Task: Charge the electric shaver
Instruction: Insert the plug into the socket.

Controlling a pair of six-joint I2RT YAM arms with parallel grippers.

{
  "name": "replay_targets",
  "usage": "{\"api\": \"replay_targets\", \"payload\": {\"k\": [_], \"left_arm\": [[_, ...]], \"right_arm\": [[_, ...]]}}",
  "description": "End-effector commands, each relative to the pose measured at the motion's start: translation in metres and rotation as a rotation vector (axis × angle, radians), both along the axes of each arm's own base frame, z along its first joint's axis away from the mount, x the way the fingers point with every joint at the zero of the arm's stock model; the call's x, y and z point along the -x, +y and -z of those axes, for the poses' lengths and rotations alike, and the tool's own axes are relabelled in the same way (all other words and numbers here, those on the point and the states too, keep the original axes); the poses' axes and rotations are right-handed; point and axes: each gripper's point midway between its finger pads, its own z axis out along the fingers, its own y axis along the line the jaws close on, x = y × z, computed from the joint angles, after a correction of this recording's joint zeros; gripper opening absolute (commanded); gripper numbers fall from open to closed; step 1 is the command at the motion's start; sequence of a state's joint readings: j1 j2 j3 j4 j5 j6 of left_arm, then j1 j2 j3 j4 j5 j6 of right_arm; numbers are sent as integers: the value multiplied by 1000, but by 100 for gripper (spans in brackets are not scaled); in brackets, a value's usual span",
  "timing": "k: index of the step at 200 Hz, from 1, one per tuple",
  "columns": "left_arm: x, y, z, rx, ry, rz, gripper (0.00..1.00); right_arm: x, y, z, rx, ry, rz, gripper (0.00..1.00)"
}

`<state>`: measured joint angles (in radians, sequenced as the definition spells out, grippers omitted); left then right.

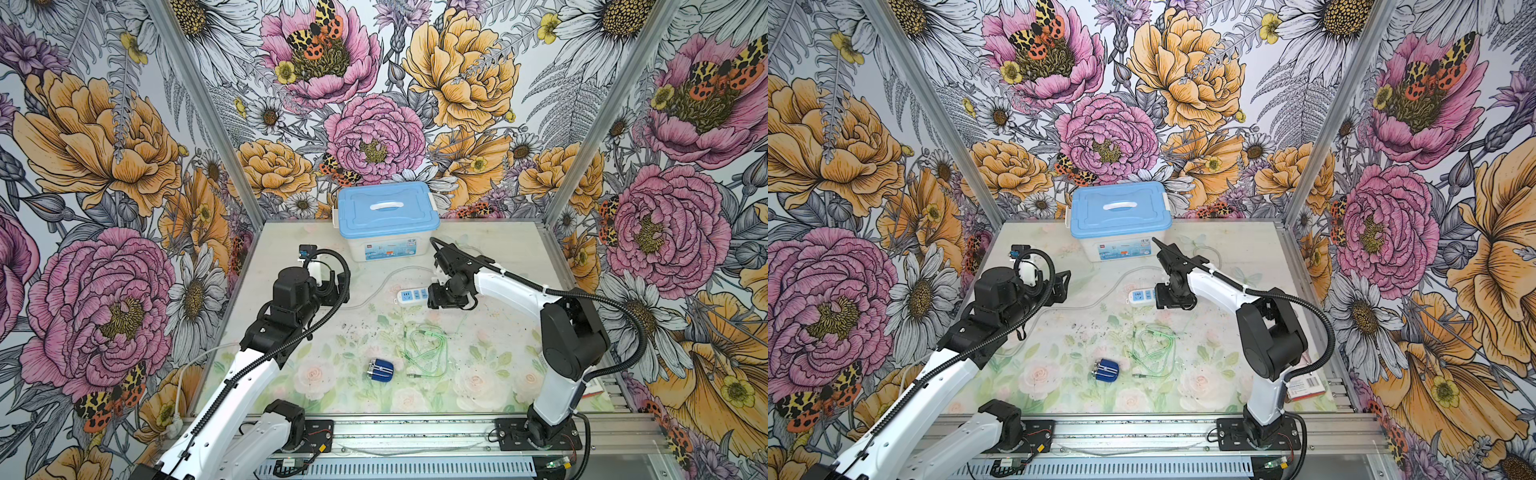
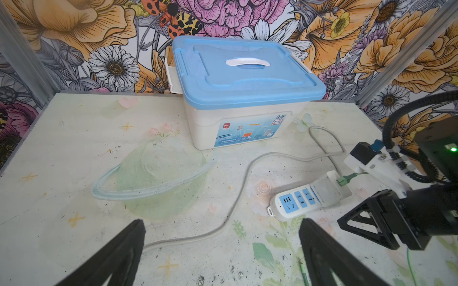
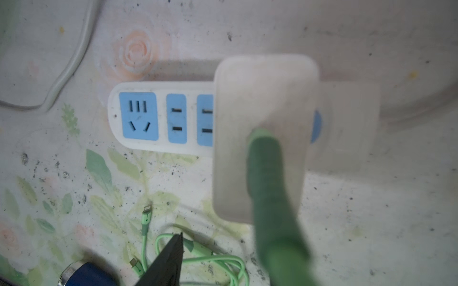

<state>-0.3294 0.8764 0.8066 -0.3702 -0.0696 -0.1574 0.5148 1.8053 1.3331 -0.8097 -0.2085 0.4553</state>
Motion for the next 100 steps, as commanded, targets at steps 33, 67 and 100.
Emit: {"api": "replay_targets", "payload": {"k": [33, 67, 100], "left_arm": [[1, -1, -16, -2, -30, 22, 99], [2, -1, -15, -1, -24, 24, 99], [6, 1, -16, -20, -11, 27, 99]], "right_arm": [[31, 54, -50, -359, 100, -226, 53], [25, 73, -81, -436, 1, -370, 51], [40, 82, -107, -487, -85, -509, 51]]}}
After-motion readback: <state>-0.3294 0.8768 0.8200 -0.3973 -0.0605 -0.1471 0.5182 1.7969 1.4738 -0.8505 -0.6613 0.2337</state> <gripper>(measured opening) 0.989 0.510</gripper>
